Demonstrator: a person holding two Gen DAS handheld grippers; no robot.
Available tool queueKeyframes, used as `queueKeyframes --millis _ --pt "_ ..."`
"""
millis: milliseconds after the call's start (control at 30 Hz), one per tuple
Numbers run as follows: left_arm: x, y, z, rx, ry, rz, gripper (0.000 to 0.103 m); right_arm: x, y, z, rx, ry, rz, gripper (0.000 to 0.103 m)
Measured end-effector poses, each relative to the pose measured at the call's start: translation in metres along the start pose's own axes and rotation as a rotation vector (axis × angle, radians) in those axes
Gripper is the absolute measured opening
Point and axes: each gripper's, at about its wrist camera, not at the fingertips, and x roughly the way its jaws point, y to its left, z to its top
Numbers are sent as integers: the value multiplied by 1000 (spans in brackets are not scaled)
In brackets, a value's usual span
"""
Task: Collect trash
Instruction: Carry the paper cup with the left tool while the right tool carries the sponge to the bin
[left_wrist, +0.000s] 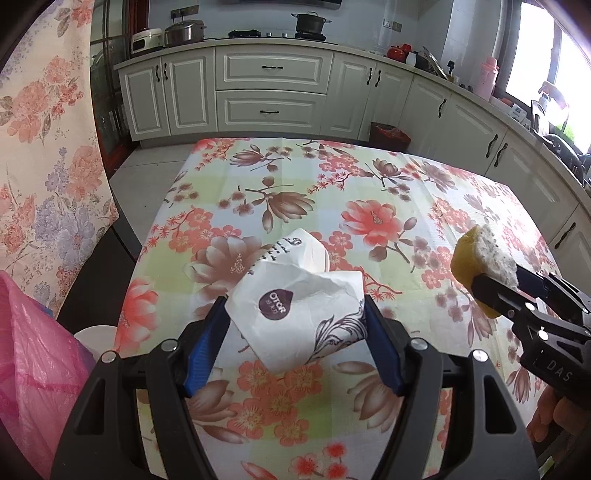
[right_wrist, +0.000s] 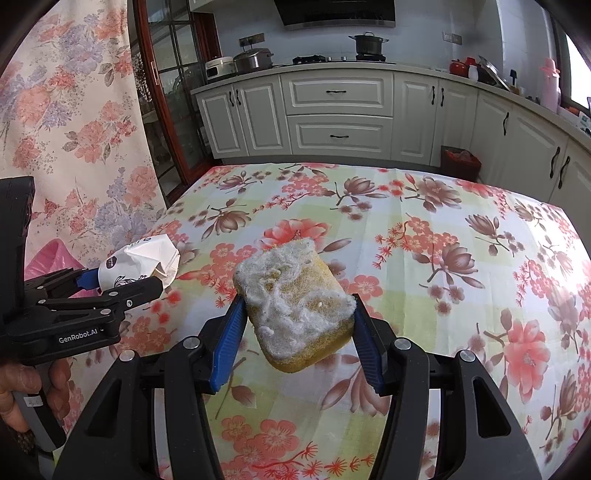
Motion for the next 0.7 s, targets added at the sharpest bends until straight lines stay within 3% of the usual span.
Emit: queueKeyframes --millis 700 --pt "-83 20 -15 -34 -117 -16 69 -43 49 1 -42 -58 17 53"
